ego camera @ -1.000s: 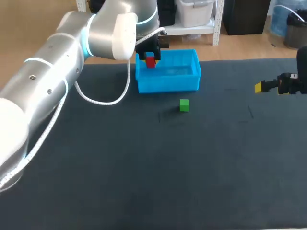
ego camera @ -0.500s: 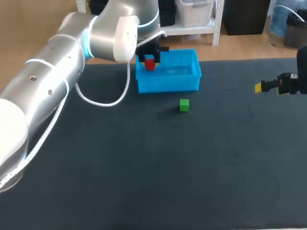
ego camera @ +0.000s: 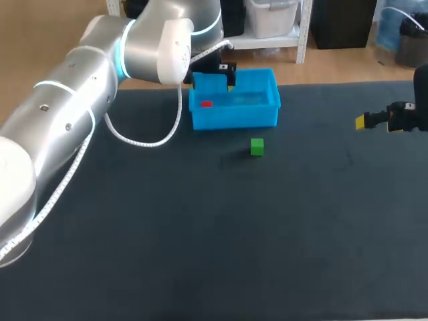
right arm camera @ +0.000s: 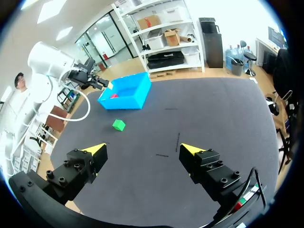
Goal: Use the left arm to pick the red cube and place it into the blue plastic box first, then use the right arm to grasp the green cube and put it into the same blue plastic box after the first action is fully finished.
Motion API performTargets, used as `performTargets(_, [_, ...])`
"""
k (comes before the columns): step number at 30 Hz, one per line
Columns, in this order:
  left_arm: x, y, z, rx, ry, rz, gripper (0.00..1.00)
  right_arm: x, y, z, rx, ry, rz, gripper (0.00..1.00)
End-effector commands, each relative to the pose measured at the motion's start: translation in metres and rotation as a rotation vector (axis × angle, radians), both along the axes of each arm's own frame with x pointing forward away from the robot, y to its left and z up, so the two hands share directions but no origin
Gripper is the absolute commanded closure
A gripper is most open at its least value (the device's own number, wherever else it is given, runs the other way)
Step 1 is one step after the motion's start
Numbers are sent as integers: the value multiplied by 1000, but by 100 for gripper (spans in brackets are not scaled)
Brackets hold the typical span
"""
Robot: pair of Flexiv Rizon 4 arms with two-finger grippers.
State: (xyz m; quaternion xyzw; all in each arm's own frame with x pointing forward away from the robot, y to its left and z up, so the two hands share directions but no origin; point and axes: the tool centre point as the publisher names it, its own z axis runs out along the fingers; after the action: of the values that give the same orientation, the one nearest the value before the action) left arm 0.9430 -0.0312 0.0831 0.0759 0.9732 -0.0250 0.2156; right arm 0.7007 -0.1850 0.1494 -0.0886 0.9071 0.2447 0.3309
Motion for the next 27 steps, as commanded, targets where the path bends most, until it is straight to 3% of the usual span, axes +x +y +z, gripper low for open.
performTargets(1, [-2,4,14,2,95,-28,0,0,0,0,1,0,2,0])
performTargets(8, [-38,20,41,-63,48,-118,0,0,0,0,1,0,2,0])
performTargets(15, [-89,49,66,-186,-105,-241,0,0,0,0,1,0,2,0])
performTargets(19, [-115,66,72,-229,-175,-280,0,0,0,0,1,0,2,0])
performTargets(27, [-167,96,76,-263,-256,-306,0,0,0,0,1,0,2,0])
